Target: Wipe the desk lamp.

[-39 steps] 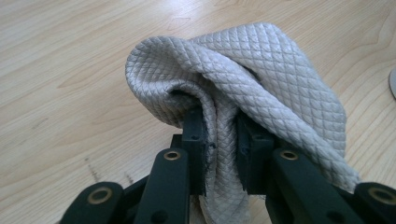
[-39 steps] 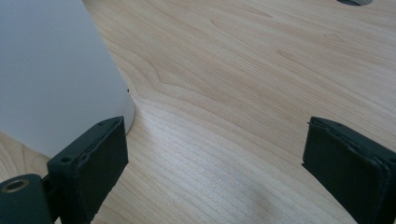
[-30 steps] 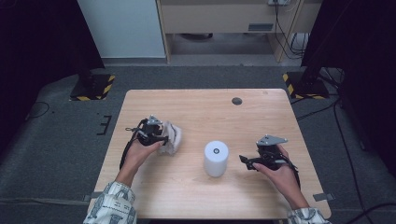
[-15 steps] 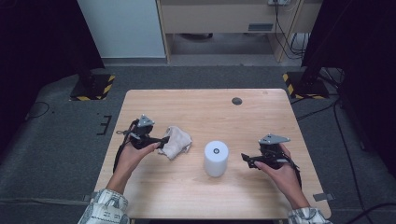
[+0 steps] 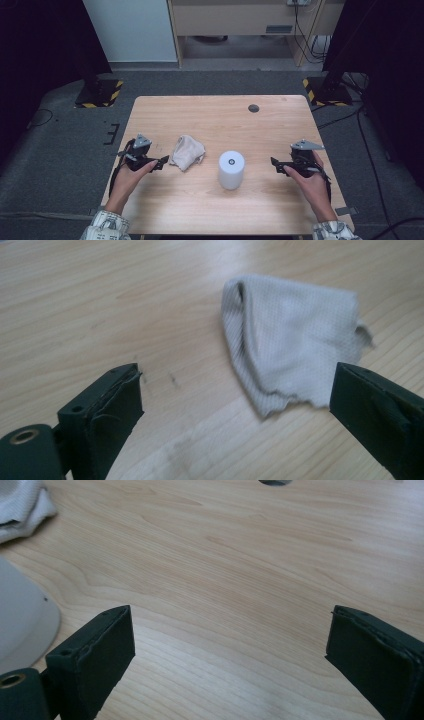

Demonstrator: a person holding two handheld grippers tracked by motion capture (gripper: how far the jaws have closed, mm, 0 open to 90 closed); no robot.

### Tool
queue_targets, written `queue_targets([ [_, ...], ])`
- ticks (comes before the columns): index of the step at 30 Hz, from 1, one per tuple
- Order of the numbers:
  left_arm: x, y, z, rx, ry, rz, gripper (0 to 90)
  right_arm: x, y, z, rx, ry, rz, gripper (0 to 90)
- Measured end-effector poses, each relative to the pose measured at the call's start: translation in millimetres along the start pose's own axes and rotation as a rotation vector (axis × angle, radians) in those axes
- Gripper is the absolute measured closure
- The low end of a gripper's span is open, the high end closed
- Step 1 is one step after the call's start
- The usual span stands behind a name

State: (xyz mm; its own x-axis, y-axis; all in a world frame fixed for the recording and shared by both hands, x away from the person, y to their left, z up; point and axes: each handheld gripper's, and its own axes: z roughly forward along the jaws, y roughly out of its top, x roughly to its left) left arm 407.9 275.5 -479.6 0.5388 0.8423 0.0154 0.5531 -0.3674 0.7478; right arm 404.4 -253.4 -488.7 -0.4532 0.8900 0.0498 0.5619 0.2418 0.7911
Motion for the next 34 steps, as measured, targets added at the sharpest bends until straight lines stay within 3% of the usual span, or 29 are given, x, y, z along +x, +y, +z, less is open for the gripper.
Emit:
queue_targets([
  [4,6.1,-13.4,-2.8,0.015,0.008,-0.023,6.3,-12.7,-4.4,4.6,0.036,-0.029,0.039,5.9],
  [12,12.2,-34.0,2.9,0.086,0.026,-0.025,6.3,-35.9,-15.0,11.3,0.087,-0.099,0.088,6.3],
  [16,12.0,-40.0,11.6,0.128,0.029,-0.007,6.3,-40.7,-21.2,17.7,0.142,-0.121,0.102,6.1],
  [22,10.8,-45.6,20.3,0.156,0.023,0.009,6.1,-41.7,-29.0,27.3,0.18,-0.119,0.116,5.2],
  [25,12.6,-48.7,22.7,0.131,0.007,-0.024,4.5,-40.2,-30.3,30.0,0.179,-0.136,0.103,4.7],
  [29,12.8,-53.0,26.8,0.075,0.0,-0.015,0.4,-35.1,-35.4,35.2,0.124,-0.169,0.083,1.9],
  [34,13.5,-53.2,26.9,0.072,-0.007,-0.015,0.0,-33.1,-34.8,36.1,0.123,-0.173,0.088,1.9],
])
